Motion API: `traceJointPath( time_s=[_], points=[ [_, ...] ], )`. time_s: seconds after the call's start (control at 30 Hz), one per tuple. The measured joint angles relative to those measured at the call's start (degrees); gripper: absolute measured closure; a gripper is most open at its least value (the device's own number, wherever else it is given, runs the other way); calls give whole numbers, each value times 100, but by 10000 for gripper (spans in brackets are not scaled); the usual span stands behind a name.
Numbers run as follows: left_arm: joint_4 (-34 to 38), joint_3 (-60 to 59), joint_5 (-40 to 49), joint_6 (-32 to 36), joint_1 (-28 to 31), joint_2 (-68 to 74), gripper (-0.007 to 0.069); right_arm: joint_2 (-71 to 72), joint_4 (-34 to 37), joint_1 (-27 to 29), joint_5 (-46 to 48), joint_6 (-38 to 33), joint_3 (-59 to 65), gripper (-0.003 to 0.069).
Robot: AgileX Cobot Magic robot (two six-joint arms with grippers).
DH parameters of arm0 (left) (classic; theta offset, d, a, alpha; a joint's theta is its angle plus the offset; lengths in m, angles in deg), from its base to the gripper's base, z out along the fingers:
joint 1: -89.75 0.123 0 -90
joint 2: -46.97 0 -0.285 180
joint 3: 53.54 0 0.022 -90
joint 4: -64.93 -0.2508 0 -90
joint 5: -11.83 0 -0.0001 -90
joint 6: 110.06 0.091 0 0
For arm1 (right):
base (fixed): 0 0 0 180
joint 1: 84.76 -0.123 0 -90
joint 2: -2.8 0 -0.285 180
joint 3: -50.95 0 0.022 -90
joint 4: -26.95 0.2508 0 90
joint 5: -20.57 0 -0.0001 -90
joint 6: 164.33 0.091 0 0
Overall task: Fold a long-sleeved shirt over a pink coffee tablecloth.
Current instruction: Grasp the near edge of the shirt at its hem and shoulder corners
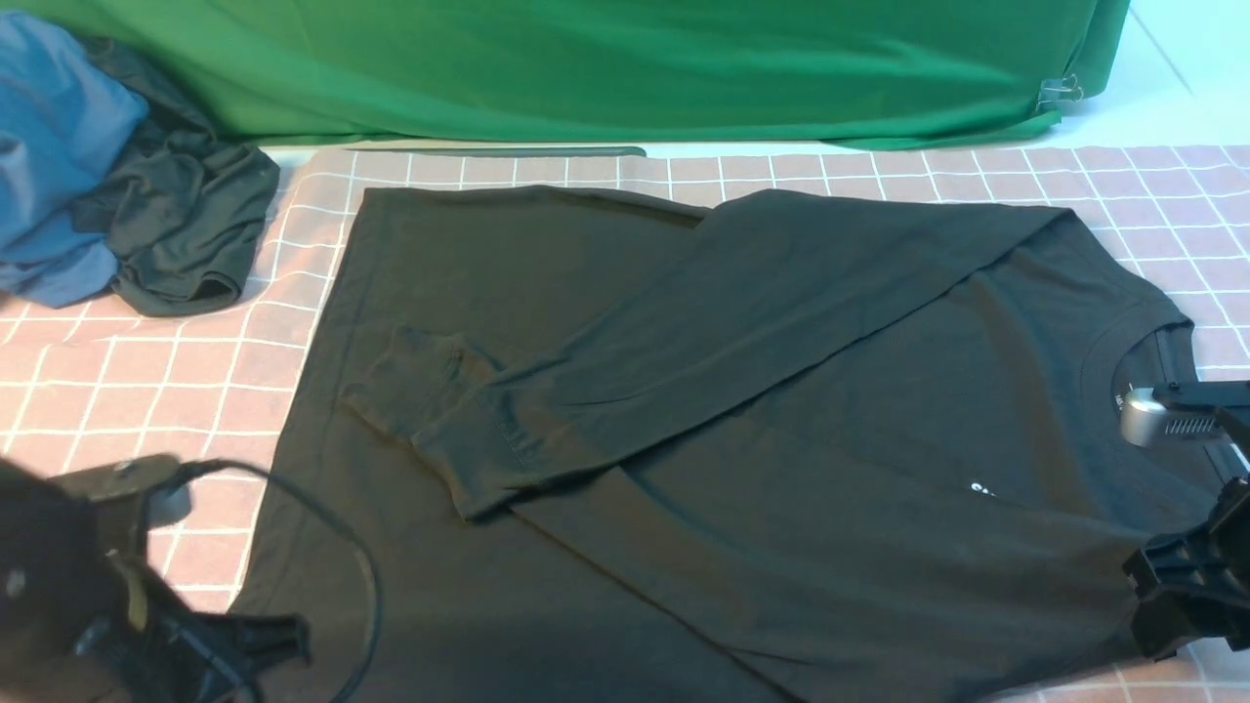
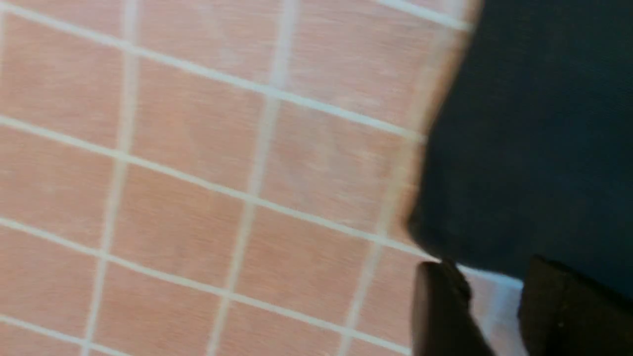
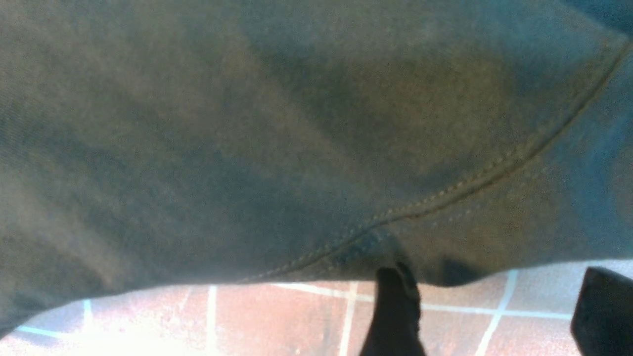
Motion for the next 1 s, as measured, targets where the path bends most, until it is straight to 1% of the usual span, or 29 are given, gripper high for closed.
traceJointPath(
  time_s=[0.1,0.13,0.27,0.33,0.4,0.5,0.57,0.63,0.77,0.8,0.87,1.0],
  points=[
    [-304,-158,-191,-368,0,6,258,0,6,0,0,2,0,161],
    [-347,-200,-371,-488,0,45,204,0,6,0,0,7,0,161],
    [-346,-249,-697,-576,0,363,97,0,123,0,0,-26,0,161],
    [-328,-252,-805,-598,0,653,65,0,205,0,0,-82,0,161],
    [-270,-252,-908,-598,0,934,53,0,277,0,0,-168,0,161],
    [-127,-209,-996,-615,0,1244,62,0,320,0,0,-190,0,161],
    [-36,-181,-1006,-616,0,1330,120,0,320,0,0,-207,0,161],
    [58,-151,-1087,-609,0,1372,232,0,326,0,0,-246,0,161],
    [187,-152,-1217,-499,-2,1282,507,0,326,0,0,-313,0,160],
    [179,-152,-1225,-482,-2,1227,548,0,326,0,0,-313,0,160],
    [131,-187,-1134,-440,-2,1123,574,0,340,0,15,-320,0,160],
    [96,-136,-700,-380,-2,538,578,0,439,-104,221,-328,0,158]
  ],
)
